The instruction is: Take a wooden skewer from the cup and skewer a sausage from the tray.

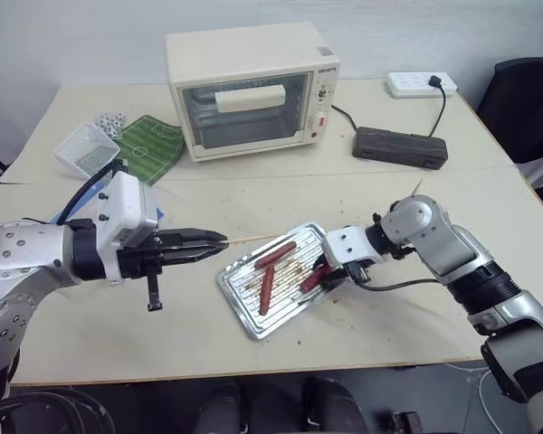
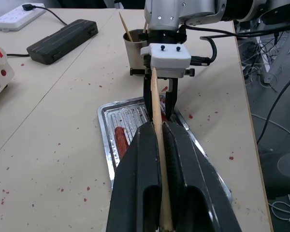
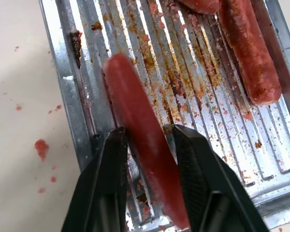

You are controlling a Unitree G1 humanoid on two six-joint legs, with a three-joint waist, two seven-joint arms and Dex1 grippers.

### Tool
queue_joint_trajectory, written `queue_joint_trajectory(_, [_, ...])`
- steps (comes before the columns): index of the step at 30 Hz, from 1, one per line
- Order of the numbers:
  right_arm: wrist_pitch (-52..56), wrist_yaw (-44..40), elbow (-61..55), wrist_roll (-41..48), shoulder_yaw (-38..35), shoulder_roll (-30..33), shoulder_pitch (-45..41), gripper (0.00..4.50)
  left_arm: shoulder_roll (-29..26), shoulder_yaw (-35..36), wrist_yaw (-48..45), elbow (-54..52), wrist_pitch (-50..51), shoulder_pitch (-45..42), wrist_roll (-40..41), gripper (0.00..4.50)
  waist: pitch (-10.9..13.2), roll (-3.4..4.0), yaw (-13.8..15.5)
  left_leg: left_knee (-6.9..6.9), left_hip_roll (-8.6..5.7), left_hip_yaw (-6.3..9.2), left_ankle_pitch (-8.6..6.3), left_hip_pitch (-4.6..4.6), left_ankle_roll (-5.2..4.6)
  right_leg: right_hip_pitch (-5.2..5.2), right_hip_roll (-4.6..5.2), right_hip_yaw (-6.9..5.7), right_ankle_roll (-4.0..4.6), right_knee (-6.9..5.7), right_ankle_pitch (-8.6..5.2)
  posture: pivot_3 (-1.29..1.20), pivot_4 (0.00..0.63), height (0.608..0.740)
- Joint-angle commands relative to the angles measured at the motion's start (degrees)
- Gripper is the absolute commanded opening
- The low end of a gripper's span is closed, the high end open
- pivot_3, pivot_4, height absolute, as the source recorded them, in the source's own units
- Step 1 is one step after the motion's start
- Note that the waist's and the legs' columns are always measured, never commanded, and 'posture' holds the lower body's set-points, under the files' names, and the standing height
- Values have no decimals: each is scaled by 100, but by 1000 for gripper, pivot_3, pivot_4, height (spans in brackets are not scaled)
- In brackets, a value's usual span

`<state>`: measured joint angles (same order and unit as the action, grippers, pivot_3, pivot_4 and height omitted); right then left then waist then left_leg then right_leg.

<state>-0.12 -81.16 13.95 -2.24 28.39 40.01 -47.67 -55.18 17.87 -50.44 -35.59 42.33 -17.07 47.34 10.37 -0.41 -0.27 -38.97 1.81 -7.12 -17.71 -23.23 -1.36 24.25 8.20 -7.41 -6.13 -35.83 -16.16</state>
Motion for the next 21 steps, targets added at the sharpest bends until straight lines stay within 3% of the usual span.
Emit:
queue_joint_trajectory(1, [7,-52,-47,-11,-129,-19,83,1613,-11,65,-10,-101,-160,65,-16,0,0,0,0,-1,0,0,0,0,0,0,0,0,0,-1,0,0,150,740])
queue_joint_trajectory(6, [81,-126,-111,49,-166,-4,124,1613,-5,32,-18,-75,-237,127,-72,0,0,0,5,-2,0,3,0,0,0,-3,0,-1,0,-1,0,0,150,740])
queue_joint_trajectory(9, [159,-142,-185,68,-212,-19,168,807,-10,4,-27,-28,-286,117,-105,0,0,0,2,-4,0,5,0,1,0,-5,0,-1,0,-1,0,0,150,740])
queue_joint_trajectory(21, [1042,-338,-701,417,-507,51,2,807,-8,-200,-223,114,-622,196,-398,0,0,0,2,-5,0,4,0,2,0,-5,-1,-1,1,-4,0,0,150,740])
